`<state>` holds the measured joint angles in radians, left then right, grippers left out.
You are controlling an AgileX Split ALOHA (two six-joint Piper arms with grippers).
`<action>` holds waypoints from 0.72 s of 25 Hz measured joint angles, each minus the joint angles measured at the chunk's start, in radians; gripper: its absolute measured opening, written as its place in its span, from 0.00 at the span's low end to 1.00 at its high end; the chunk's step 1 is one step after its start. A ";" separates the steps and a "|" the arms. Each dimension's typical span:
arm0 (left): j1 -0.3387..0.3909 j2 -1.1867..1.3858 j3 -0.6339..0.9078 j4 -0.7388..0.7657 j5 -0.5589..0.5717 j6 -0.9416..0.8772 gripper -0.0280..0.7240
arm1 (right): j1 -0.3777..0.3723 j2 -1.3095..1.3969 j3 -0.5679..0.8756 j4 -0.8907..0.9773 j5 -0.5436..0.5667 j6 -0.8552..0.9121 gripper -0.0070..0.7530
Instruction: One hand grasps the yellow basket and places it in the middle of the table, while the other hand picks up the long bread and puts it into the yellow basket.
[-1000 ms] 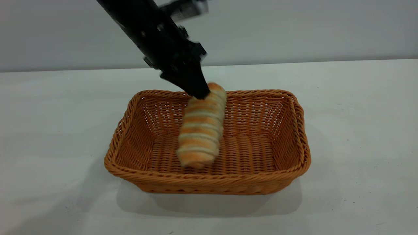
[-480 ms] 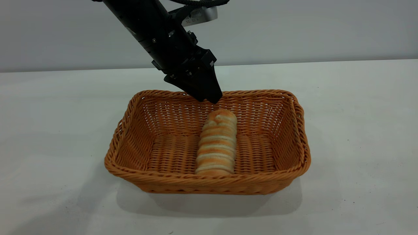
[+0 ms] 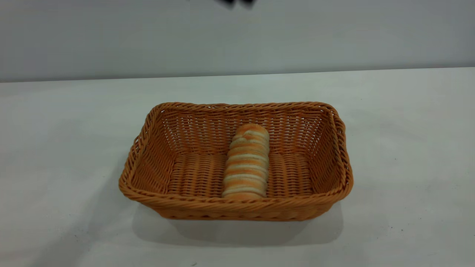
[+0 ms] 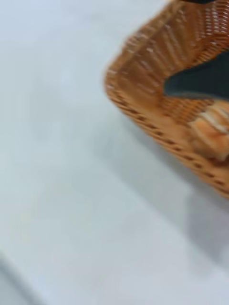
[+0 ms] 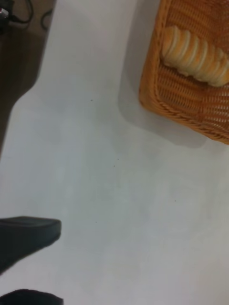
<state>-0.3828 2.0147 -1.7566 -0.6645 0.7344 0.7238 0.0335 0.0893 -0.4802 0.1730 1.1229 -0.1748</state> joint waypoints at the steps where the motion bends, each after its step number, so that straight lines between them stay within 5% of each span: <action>1: 0.000 -0.030 0.000 0.005 0.001 0.000 0.65 | 0.000 0.000 0.000 0.000 0.000 0.000 0.35; 10: 0.000 -0.351 0.000 0.075 0.142 -0.130 0.63 | 0.000 0.000 0.000 0.000 0.000 0.000 0.35; 18: 0.000 -0.727 -0.005 0.451 0.330 -0.417 0.56 | 0.000 0.000 0.000 0.000 0.000 0.001 0.35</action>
<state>-0.3828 1.2877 -1.7619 -0.2139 1.0644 0.3066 0.0335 0.0893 -0.4802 0.1730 1.1229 -0.1738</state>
